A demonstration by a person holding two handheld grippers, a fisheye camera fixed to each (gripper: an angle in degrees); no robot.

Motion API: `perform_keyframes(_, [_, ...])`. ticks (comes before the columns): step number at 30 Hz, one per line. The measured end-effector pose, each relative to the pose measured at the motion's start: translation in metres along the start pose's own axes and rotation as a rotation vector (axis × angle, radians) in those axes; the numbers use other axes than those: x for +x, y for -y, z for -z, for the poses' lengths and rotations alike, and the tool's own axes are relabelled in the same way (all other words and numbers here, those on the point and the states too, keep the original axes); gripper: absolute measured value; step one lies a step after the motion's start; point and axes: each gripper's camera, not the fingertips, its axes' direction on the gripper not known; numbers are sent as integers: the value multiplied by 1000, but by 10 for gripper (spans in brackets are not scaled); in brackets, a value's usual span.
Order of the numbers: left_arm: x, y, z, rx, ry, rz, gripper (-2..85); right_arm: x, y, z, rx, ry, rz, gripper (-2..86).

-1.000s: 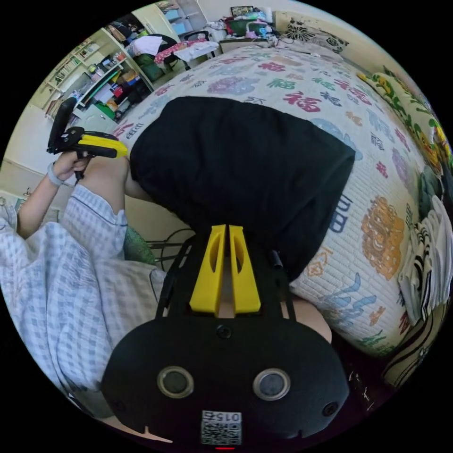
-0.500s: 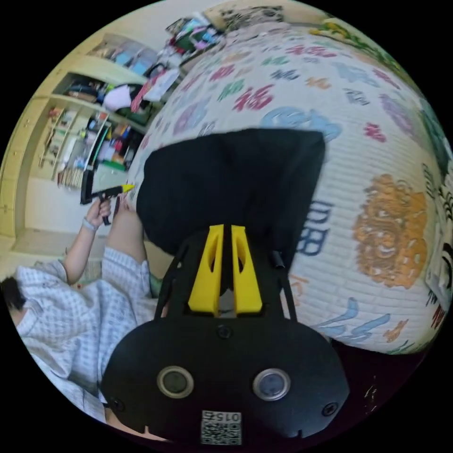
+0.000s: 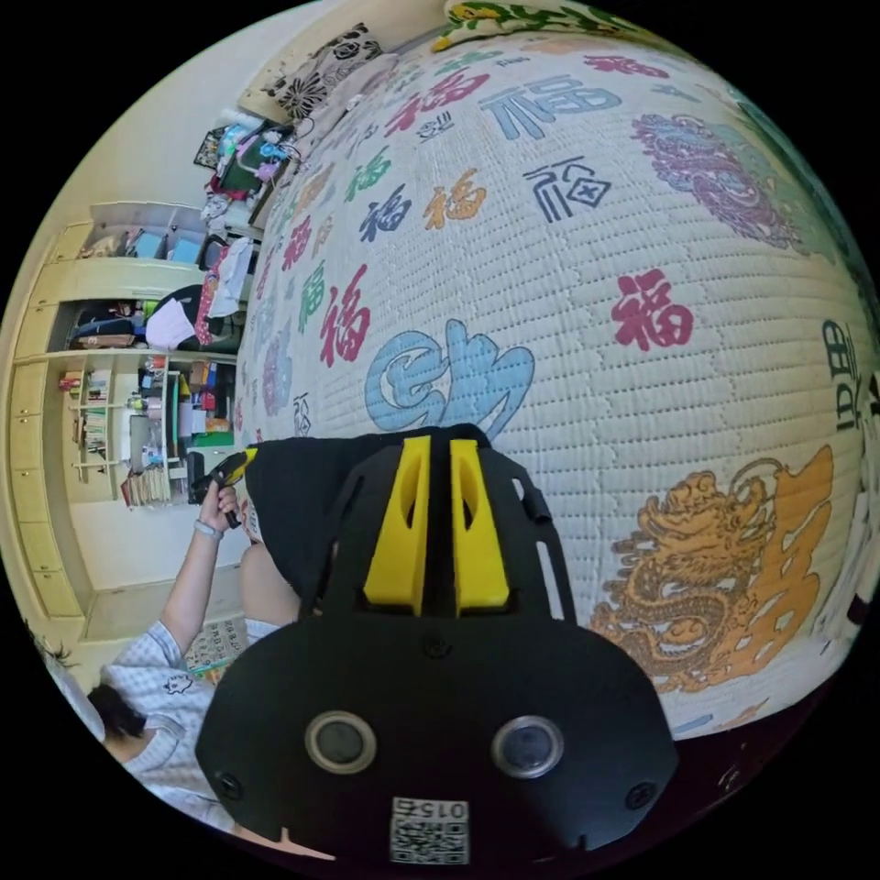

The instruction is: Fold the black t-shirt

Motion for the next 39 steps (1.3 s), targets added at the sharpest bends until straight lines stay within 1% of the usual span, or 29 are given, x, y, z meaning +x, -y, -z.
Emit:
perform_keyframes(5, [-8,6,21,52,25,-77,13,7,7,31,0,-35,66,8])
perform_keyframes(9, [-21,13,15,40,103,-90,19,22,12,45,33,-12,21,13])
perform_keyframes(11, [-26,13,12,32,108,-106,29,29,12,46,42,23,1,25])
perform_keyframes(15, [-36,0,47,126,56,-187,90,47,-3,85,155,143,-9,59])
perform_keyframes(18, [-59,-9,69,169,32,-190,105,63,-20,113,183,116,34,83])
perform_keyframes(20, [-78,-9,71,148,-3,-165,110,74,-23,113,134,110,42,103])
perform_keyframes(21, [-90,-8,67,124,-56,-153,114,80,-24,110,99,134,43,113])
perform_keyframes(23, [-102,-6,59,99,-140,-169,122,86,-24,107,105,178,40,118])
perform_keyframes(24, [-106,-5,54,95,-188,-213,127,90,-23,109,118,178,33,116])
perform_keyframes(26, [-109,-2,47,90,-164,-256,131,94,-21,113,127,192,55,119])
perform_keyframes(27, [-112,1,47,90,-151,-279,129,98,-19,116,124,235,57,121])
perform_keyframes(30, [-121,10,52,95,-196,-304,131,104,-15,123,92,234,93,126])
perform_keyframes(34, [-133,15,68,143,-204,-307,135,110,-13,132,65,271,139,137])
perform_keyframes(37, [-140,22,61,98,-172,-311,137,115,-15,136,73,274,174,137])
perform_keyframes(39, [-143,27,55,96,-238,-311,139,126,-17,136,93,327,171,136])
